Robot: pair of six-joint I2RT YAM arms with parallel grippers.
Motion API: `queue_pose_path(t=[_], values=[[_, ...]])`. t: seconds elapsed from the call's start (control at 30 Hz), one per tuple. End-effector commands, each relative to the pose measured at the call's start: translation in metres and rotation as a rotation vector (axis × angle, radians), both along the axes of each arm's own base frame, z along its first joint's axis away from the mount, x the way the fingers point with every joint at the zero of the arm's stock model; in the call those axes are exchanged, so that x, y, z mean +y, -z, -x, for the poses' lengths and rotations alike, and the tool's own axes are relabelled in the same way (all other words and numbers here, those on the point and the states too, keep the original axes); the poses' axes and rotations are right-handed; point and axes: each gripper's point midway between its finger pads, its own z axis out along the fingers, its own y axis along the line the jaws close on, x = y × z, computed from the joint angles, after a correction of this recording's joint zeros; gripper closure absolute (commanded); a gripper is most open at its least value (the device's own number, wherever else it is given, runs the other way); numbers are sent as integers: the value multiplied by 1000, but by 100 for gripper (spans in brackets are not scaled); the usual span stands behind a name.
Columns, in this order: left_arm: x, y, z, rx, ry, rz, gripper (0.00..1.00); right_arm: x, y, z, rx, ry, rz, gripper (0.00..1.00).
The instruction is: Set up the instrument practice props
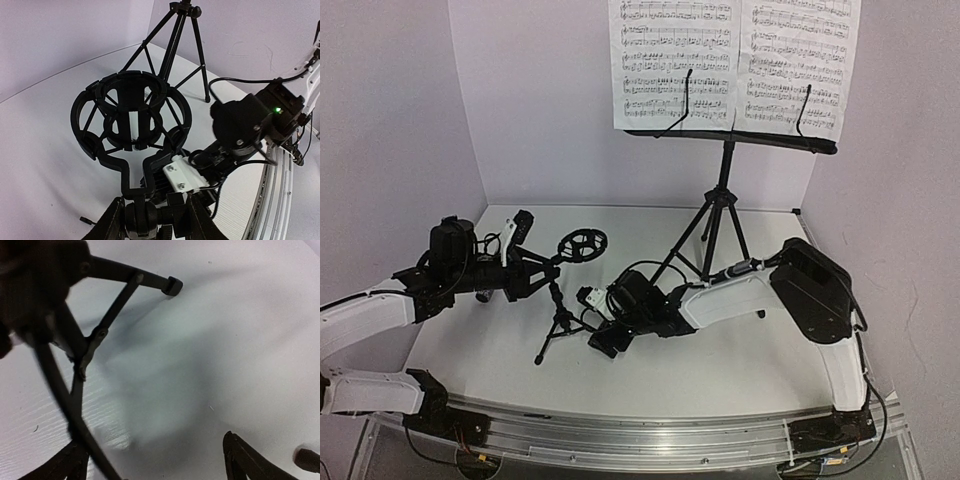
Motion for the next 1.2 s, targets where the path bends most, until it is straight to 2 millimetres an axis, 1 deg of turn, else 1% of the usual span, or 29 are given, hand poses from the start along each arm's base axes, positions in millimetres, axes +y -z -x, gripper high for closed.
queue_pose_path(t=[0.0,0.07,0.13,0.2,0.27,0.33,0.4,0.47,0.53,0.57,0.7,0.8,0.9,0.97,1.1,1.17], values=[[2,-52,-9,-203,-73,44,100,12,-85,10,-75,48,-171,6],[4,-60,-9,-244,-100,31,100,8,-100,18,-60,65,-205,5],[5,-64,-7,-270,-127,19,100,10,-116,25,-26,83,-261,5],[6,-64,-4,-276,-142,24,100,17,-144,31,14,102,-355,6],[7,-59,-2,-256,-149,37,100,26,-170,31,93,165,-479,10],[8,-53,-5,-223,-168,49,100,33,-185,26,200,258,-589,17],[8,-49,-9,-187,-192,62,100,39,-194,22,287,347,-686,22],[9,-49,-11,-176,-208,80,100,42,-195,14,354,451,-779,29],[8,-48,-12,-166,-212,90,100,48,-196,6,405,511,-866,35],[8,-46,-13,-157,-214,90,100,52,-198,2,420,527,-900,38],[7,-43,-13,-151,-217,91,100,66,-191,-6,506,582,-978,46],[7,-45,-14,-167,-220,98,100,76,-182,-2,585,594,-999,47],[7,-44,-17,-172,-227,99,100,87,-182,7,620,555,-1008,48],[6,-43,-17,-175,-225,103,100,90,-183,9,617,543,-1012,49],[5,-42,-16,-174,-220,103,100,90,-175,8,628,566,-1013,56],[5,-42,-16,-176,-217,99,100,87,-175,5,616,578,-1029,61]])
